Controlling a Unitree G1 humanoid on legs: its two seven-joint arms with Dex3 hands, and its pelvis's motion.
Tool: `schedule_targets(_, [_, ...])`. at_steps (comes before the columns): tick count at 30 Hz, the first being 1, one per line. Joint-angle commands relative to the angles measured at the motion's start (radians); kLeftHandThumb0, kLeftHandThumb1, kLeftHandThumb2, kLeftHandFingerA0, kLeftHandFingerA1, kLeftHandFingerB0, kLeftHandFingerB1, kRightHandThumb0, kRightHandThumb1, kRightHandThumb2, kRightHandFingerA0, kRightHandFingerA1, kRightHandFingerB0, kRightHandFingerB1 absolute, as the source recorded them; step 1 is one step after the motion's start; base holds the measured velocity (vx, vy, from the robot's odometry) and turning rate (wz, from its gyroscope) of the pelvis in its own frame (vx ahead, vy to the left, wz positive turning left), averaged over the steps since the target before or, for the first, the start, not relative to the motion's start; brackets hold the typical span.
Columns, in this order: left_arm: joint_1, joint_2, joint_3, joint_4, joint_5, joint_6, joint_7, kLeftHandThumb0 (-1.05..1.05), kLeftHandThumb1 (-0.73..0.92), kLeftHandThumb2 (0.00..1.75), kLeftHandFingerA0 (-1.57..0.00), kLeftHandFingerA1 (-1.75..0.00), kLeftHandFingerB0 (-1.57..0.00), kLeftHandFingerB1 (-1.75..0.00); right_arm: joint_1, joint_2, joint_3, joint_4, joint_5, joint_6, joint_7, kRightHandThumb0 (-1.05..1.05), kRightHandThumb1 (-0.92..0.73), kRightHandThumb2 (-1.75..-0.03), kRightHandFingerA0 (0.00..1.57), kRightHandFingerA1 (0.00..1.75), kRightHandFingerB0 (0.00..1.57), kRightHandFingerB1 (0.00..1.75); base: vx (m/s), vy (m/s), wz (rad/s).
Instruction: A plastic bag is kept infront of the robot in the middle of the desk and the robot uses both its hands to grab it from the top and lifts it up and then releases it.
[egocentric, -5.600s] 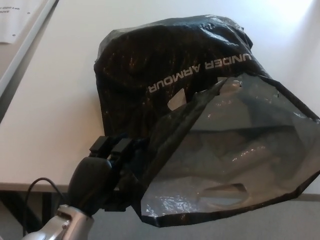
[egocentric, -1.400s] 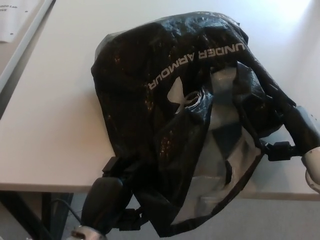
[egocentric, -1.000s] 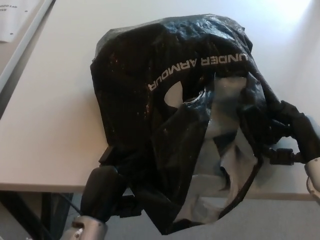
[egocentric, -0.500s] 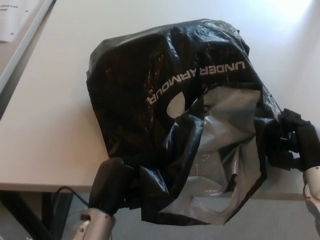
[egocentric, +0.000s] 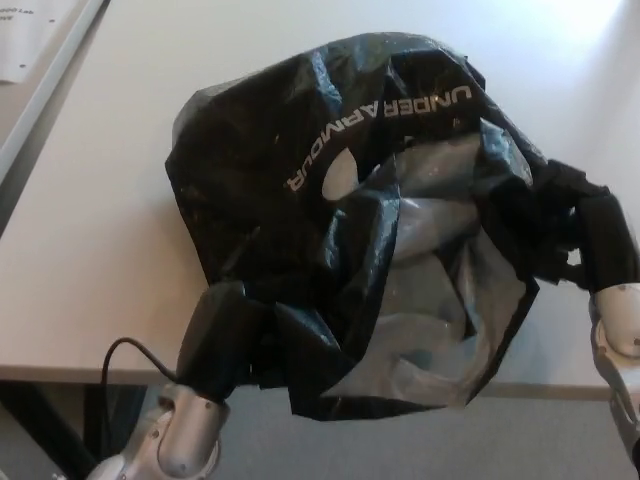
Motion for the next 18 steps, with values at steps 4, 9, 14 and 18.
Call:
schedule_targets(4, [-0.24, 0.136, 0.193, -0.619, -0.168, 0.275, -0.251, -0.49, 0.82, 0.69, -1.11, -1.57, -0.92, -1.32, -0.23, -0.014, 0.023, -0.666, 0.233, 0.452, 0.227, -0.54, -0.85, -0.67, 1.0, 1.75, 0.71, 1.7, 0.0, 0.0, 0.0])
schedule_targets(9, [-0.391, 0.138, 0.262, -0.776, -0.15, 0.452, -0.285, -0.52, 0.87, 0.66, -1.1, -1.75, -0.93, -1.65, -0.344, -0.053, 0.009, -0.733, 0.219, 0.51, 0.239, -0.58, -0.82, -0.66, 1.07, 1.67, 0.89, 1.57, 0.0, 0.0, 0.0])
schedule_targets(14, [-0.5, 0.141, 0.293, -0.81, -0.187, 0.518, -0.311, -0.51, 0.86, 0.66, -1.2, -1.62, -1.04, -1.46, -0.403, -0.07, -0.016, -0.78, 0.257, 0.597, 0.255, -0.6, -0.82, -0.66, 1.02, 1.7, 0.87, 1.62, 0.0, 0.0, 0.0])
schedule_targets(18, [-0.609, 0.151, 0.32, -0.82, -0.18, 0.579, -0.331, -0.53, 0.82, 0.68, -1.17, -1.74, -1.03, -1.66, -0.434, -0.075, -0.045, -0.814, 0.316, 0.63, 0.275, -0.6, -0.81, -0.66, 1.05, 1.65, 0.81, 1.63, 0.0, 0.0, 0.0])
